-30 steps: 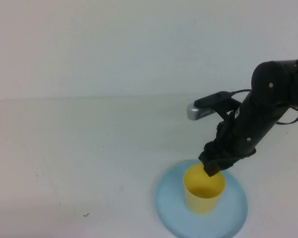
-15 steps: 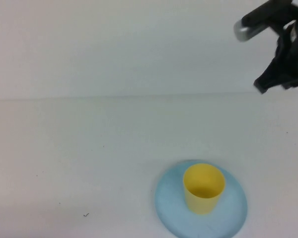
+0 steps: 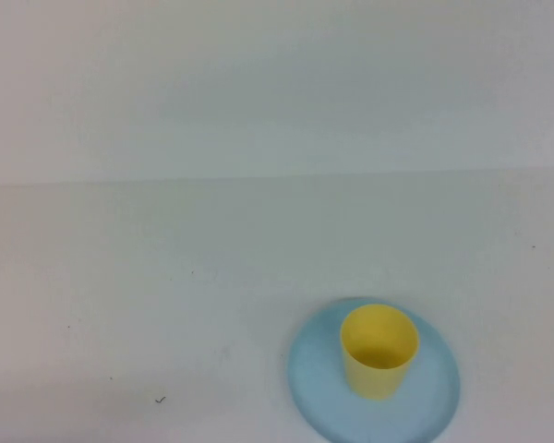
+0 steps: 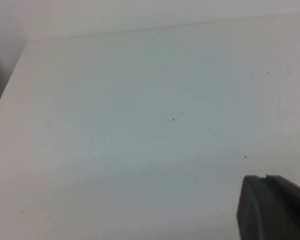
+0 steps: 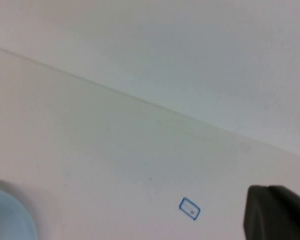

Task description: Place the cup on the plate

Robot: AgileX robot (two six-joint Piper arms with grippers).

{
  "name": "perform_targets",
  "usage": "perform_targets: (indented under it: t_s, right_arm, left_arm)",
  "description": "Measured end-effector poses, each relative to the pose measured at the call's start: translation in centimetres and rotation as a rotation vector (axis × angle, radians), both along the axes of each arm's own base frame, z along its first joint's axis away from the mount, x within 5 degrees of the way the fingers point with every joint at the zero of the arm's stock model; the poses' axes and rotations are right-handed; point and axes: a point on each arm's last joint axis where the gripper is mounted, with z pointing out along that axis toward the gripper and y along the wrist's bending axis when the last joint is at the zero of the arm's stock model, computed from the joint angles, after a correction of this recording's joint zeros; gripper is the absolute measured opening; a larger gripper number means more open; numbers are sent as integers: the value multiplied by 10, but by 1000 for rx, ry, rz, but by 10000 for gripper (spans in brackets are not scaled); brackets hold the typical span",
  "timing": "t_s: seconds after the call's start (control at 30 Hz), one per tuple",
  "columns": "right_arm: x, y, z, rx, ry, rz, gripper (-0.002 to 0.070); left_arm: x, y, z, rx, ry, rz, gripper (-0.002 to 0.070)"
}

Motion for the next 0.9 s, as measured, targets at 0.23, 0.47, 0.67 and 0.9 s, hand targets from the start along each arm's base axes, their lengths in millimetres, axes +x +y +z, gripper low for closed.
perform_targets:
  t_s: [0.23,0.47,0.67,0.9]
  right_arm:
    - [-71,-35,44,95,-183,-6,1]
    - [-109,-54,61,143,-279,-8,1]
    - [-106,-52,60,139,-271,-8,1]
    - [-128,-69,58,218,-458,-24,1]
  left_arm:
    - [0,0,0,0,0,0,0]
    - [0,0,0,0,0,0,0]
    - [0,0,0,0,0,0,0]
    - [0,0,0,0,0,0,0]
